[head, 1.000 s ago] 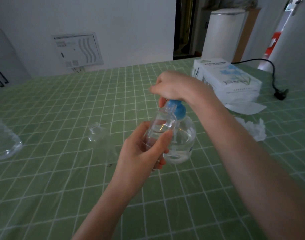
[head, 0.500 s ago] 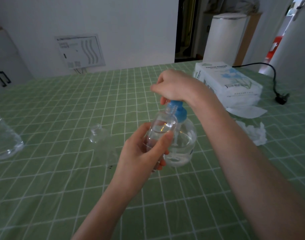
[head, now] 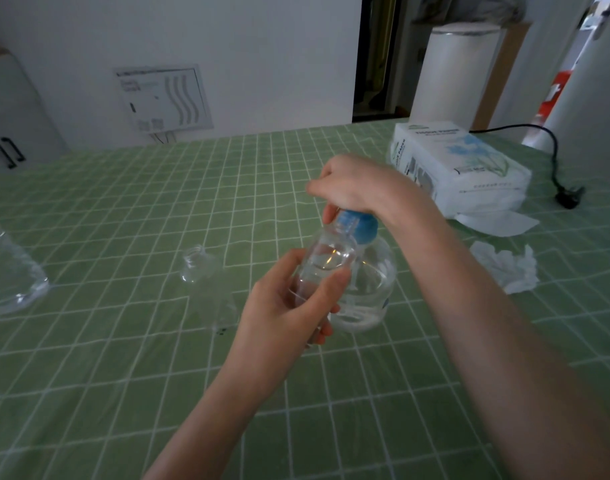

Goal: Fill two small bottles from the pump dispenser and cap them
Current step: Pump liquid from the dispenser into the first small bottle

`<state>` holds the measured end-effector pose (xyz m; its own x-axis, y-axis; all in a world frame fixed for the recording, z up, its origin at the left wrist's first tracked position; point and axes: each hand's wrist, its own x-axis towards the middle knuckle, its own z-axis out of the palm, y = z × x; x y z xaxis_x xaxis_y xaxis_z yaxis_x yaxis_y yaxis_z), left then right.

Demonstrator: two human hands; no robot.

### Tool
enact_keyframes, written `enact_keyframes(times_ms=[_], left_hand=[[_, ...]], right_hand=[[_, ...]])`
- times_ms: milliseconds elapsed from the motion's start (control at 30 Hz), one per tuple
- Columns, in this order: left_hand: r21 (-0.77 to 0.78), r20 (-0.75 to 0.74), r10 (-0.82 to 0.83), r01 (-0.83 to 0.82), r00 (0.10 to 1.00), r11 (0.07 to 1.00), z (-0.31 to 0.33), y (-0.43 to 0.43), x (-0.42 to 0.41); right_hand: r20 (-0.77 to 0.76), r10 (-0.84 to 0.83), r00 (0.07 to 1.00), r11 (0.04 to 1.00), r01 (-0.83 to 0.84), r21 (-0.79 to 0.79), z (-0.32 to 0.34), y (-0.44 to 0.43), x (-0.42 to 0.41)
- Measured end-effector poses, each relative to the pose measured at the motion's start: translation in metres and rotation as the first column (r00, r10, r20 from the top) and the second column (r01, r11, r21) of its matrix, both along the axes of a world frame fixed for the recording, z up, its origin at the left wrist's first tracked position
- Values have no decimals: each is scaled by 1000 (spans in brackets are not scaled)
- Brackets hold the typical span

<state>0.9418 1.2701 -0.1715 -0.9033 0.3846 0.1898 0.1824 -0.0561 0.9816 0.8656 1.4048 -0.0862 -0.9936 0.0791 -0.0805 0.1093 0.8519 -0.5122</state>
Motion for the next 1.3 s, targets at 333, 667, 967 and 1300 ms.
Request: enact_keyframes(times_ms=[333,667,967,1300], left_hand=[[16,-1,-3,3,1000,1000,4,0,0],[-7,3,-1,1,1000,1000,-1,0,0],[15,0,-5,5,1000,1000,2,0,-1],[6,12,-8,8,1000,1000,1,0,1]], right_hand=[[-29,3,1000,1000,-3,1,10,1,0],[10,0,1000,1000,-1,3,-1,1,0],[-67,-3,998,1000,3,-6,10,1,-1],[3,16,1000,1000,-16,7,-1,1,-1]])
